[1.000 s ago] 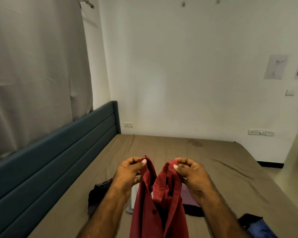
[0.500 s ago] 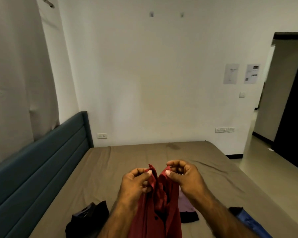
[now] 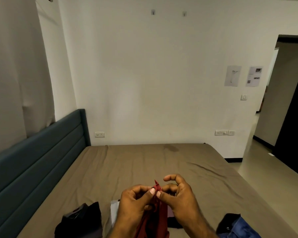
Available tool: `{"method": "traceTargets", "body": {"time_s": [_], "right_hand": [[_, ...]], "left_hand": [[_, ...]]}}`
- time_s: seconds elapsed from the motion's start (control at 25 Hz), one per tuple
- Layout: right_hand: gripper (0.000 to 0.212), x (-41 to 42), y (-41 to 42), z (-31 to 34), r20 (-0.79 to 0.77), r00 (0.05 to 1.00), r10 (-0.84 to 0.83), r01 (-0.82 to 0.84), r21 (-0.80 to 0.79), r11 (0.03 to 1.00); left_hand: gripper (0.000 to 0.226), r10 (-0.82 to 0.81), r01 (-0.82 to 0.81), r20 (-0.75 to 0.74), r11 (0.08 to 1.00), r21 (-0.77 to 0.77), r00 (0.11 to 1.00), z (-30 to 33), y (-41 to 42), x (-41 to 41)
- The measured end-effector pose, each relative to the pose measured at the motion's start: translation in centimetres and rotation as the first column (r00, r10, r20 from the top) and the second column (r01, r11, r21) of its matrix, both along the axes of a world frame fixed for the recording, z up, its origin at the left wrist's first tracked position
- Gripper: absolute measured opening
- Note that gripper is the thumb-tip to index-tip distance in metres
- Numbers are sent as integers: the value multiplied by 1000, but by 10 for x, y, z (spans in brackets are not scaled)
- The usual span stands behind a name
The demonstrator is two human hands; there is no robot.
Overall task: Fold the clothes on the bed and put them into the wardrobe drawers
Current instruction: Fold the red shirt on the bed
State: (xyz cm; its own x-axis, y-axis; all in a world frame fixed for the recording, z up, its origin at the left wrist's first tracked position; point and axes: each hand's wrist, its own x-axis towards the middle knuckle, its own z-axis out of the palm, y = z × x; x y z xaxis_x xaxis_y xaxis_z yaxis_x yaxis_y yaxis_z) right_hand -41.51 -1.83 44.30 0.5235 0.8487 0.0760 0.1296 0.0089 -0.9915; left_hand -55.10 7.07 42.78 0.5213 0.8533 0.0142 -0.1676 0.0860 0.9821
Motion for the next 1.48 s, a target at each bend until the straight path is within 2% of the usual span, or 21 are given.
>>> {"method": "traceTargets", "body": {"time_s": [0.16,0.24,0.32,0.4,0.48,0.56,0.68,0.8,0.84,0.92,0.96,1.04,1.12,1.28,1.4,1.48], "right_hand": [[39,45,-1,23,268,955,130,-114,-73,991],[44,68,-1,34,306,945,113,-100,-58,993],[48,87,-6,34,212,976,53,-56,10,998],[51,92,-7,27,31,998,-52,48,131,990],[54,89,-7,12,-165,980,-115,146,189,971],[56,84,-7,-4,-278,957,-83,135,174,975],[53,80,-7,-14,-309,951,11,36,145,989],[51,78,-11,-7,-223,975,10,26,154,988],[49,76,-14,-5,-139,990,-14,35,148,988],[45,68,-20,-5,124,987,-105,88,135,987],[43,65,-23,-5,263,954,-145,110,142,984],[42,56,-27,-5,417,899,-135,65,179,982],[43,53,-32,-11,443,890,-108,30,178,984],[47,56,-41,-19,298,944,-139,89,175,981],[48,59,-50,-18,211,964,-163,109,249,962],[48,59,-53,-16,210,961,-180,116,285,951]], "left_hand": [[10,108,-102,-61,991,92,992,11,4,23],[11,196,-177,-87,966,189,977,12,9,28],[10,262,-221,-121,935,278,957,5,11,33],[11,304,-247,-123,906,344,945,0,14,34],[13,317,-253,-118,892,374,941,-2,15,37],[14,293,-226,-126,896,382,948,0,16,41],[11,230,-155,-159,911,381,960,2,16,40],[10,219,-135,-149,890,436,964,3,7,40],[9,234,-136,-151,868,478,961,4,2,41],[9,290,-132,-173,789,600,941,5,-7,43],[9,325,-118,-192,733,670,926,5,-9,43],[10,394,-71,-225,610,789,891,4,-14,42],[14,400,-18,-248,555,832,882,-3,-21,47],[13,332,11,-251,583,813,909,-16,-35,58],[12,387,-1,-265,567,824,883,-19,-35,62],[9,422,-9,-261,541,841,868,-18,-36,63]]}}
